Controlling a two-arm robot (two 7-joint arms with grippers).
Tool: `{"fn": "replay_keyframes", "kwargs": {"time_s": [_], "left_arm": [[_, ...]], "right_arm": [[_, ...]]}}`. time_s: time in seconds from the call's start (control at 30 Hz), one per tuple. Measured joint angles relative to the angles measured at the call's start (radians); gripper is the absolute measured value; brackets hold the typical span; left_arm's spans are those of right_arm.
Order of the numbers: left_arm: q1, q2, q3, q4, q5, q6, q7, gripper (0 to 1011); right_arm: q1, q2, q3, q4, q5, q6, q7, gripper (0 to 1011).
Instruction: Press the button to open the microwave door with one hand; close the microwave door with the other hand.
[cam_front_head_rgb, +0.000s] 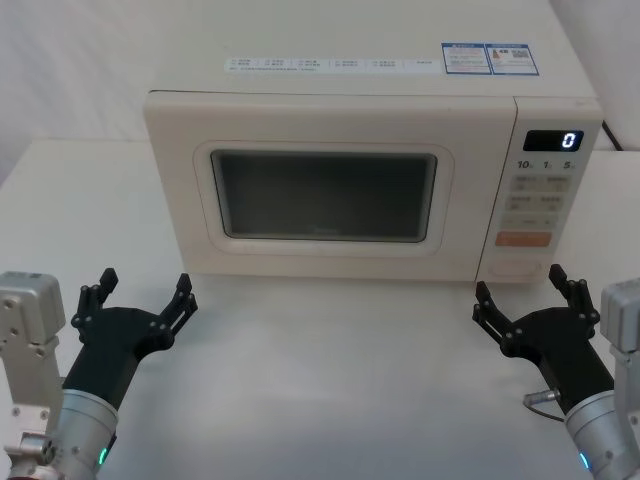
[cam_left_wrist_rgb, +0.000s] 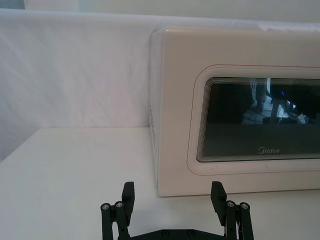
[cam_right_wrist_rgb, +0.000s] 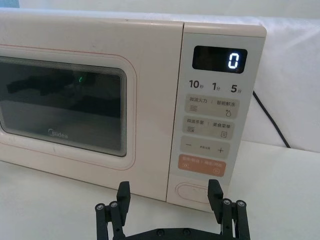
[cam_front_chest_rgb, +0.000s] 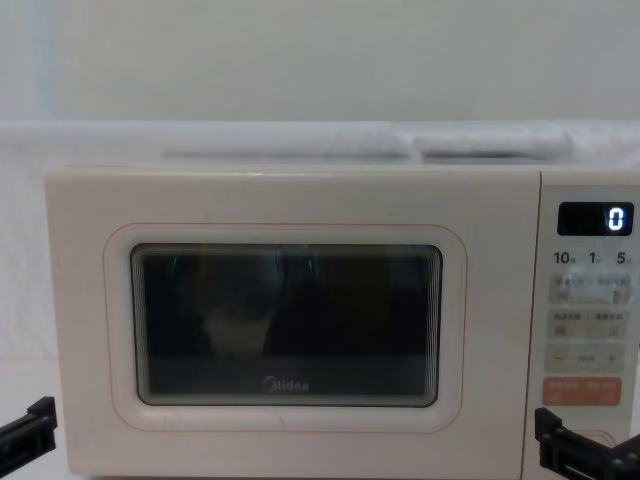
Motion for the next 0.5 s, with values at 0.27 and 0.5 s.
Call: {"fn": "replay_keyframes", "kwargs": {"time_s": [0.27,0.5], "left_arm": [[0.0,0.0,0.0,0.0,0.0,0.0,0.0,1001],[0.0,0.0,0.0,0.0,0.0,0.0,0.0,1001]], "right_arm": [[0.0,0.0,0.0,0.0,0.0,0.0,0.0,1002],[0.0,0.0,0.0,0.0,0.0,0.0,0.0,969]]}}
